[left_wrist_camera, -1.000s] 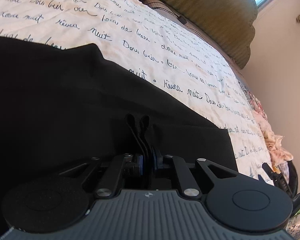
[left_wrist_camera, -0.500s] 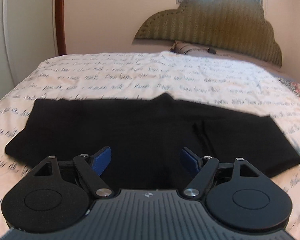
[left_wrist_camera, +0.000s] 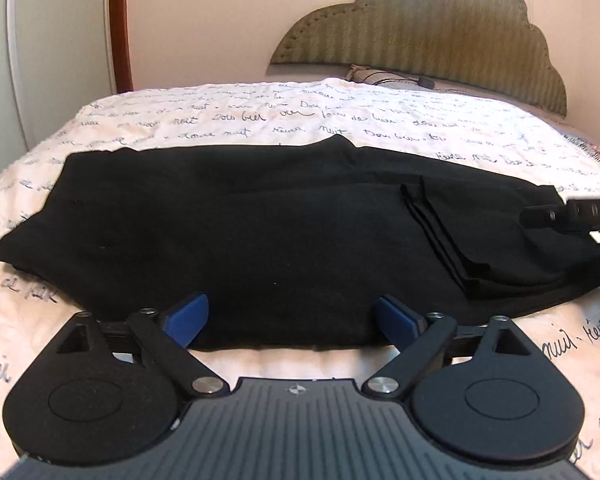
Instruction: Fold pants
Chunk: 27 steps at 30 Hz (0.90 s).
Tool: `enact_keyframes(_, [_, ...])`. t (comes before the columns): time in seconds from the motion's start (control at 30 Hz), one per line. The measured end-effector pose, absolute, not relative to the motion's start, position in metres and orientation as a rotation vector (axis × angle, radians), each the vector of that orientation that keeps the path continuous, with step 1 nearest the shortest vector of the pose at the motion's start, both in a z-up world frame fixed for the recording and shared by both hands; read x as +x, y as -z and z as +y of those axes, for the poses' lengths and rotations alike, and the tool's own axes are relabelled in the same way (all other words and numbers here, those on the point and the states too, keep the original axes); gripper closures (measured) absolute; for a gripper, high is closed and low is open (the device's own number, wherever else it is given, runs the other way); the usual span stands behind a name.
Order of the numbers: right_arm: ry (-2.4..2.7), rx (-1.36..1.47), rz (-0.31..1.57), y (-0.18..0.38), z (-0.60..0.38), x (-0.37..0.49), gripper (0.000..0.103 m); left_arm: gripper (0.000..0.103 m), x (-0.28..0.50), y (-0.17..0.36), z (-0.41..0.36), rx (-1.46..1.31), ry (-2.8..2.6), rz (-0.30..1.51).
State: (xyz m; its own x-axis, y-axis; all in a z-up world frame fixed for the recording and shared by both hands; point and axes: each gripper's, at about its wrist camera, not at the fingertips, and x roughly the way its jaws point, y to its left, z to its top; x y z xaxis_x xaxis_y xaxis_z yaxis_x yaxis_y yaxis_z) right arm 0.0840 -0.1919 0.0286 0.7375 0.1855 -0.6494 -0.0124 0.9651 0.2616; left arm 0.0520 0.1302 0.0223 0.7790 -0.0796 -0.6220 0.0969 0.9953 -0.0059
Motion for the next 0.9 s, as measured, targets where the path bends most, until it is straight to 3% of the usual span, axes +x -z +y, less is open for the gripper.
enact_keyframes(0.2, [-0.057,0.116,0.791,-0.043,-0.167,0.089,0.01,0.009,0.049,-0.03,0.144,-0.03,0.122,0.655])
enact_keyframes(0.4, [-0.285,0.046,0.629,-0.078,-0.087,0.073,0.01,0.008,0.027,-0.042,0.185,-0.046,0.019,0.645])
enact_keyframes(0.7, [-0.625,-0.267,0.656,-0.056,0.094,0.083,0.01,0.008,0.01,-0.034,0.309,-0.278,-0.395,0.642])
enact_keyframes(0.9, [-0.668,-0.555,0.568,-0.036,0.179,0.077,0.009,0.001,0.003,-0.025,0.31,-0.292,-0.376,0.588])
